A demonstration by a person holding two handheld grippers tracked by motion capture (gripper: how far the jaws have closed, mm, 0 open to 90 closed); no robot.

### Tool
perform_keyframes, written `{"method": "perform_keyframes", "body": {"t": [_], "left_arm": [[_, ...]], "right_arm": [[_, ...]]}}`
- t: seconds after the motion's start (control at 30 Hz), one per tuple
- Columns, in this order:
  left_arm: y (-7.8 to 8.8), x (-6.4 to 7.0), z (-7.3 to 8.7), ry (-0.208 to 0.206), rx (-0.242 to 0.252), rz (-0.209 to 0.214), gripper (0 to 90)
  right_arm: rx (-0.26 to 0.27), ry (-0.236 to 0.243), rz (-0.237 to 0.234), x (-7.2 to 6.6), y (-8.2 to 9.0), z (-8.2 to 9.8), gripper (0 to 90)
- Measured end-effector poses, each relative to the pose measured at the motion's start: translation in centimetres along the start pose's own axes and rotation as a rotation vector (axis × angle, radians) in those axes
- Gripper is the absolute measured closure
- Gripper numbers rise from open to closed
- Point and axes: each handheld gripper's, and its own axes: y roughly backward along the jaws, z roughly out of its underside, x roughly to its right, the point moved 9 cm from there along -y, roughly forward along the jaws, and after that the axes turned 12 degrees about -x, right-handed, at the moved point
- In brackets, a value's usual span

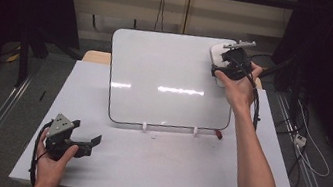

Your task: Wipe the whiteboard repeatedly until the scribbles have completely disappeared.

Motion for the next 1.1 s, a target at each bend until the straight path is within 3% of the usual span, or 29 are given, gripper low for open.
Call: {"method": "perform_keyframes", "body": {"t": [0.1,0.47,0.73,0.9,1.03,1.1], "left_arm": [[0.0,0.0,0.0,0.0,0.003,0.001,5.6],[-0.1,0.0,0.0,0.0,-0.003,-0.003,5.6],[-0.1,0.0,0.0,-0.003,0.0,0.002,5.6],[-0.1,0.0,0.1,0.002,-0.002,0.0,5.7],[-0.2,-0.1,0.2,0.003,-0.009,0.0,5.6],[-0.2,-0.1,0.2,0.005,-0.008,-0.002,5.7]], "right_arm": [[0.004,0.004,0.02,-0.3,0.1,-0.2,31.7],[-0.007,0.073,0.011,-2.1,0.0,-1.5,31.7],[-0.007,0.161,-0.005,-5.1,-0.1,-2.1,31.7],[0.015,0.192,-0.085,-7.3,0.0,-1.4,31.8],[0.053,0.151,-0.164,-7.8,0.3,-0.7,31.8],[0.063,0.142,-0.176,-7.8,0.4,-0.5,31.8]]}}
